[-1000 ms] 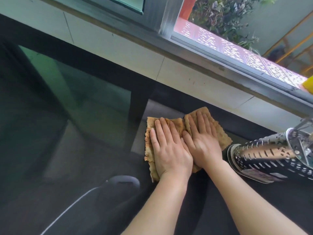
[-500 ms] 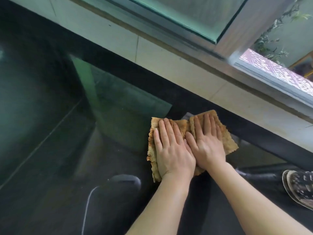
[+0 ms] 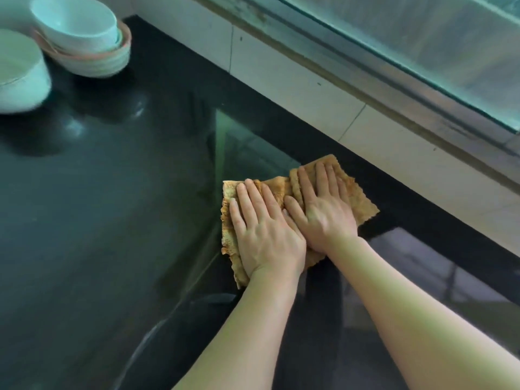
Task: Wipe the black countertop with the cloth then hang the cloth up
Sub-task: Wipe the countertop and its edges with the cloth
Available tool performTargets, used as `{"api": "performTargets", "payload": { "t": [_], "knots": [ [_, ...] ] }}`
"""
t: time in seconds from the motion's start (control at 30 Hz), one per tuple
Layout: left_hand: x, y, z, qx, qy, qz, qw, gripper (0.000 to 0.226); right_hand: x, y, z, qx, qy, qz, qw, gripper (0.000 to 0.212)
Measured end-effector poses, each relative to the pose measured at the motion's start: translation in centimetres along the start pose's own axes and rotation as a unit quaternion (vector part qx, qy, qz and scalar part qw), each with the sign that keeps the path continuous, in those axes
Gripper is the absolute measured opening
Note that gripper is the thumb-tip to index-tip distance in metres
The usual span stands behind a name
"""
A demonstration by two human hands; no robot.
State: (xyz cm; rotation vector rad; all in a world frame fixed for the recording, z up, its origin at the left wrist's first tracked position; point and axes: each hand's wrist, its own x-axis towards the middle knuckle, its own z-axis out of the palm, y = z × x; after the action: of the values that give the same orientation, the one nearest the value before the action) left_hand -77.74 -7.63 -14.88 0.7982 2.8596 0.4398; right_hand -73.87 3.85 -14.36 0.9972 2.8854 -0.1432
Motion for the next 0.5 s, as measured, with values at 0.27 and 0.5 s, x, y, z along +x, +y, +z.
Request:
{"api": "performTargets", "payload": {
  "t": [0.27, 0.5],
  "knots": [
    [0.2, -5.3, -1.9, 0.03, 0.019, -0.064, 0.997, 0.067, 1.8, -6.3, 0.2, -0.018, 0.0, -0.105, 0.994, 0.076],
    [-2.8, -5.3, -1.6, 0.041, 0.046, -0.106, 0.992, 0.065, -0.1, -6.5, 0.3, -0.031, 0.005, -0.17, 0.985, 0.073]
  ]
}}
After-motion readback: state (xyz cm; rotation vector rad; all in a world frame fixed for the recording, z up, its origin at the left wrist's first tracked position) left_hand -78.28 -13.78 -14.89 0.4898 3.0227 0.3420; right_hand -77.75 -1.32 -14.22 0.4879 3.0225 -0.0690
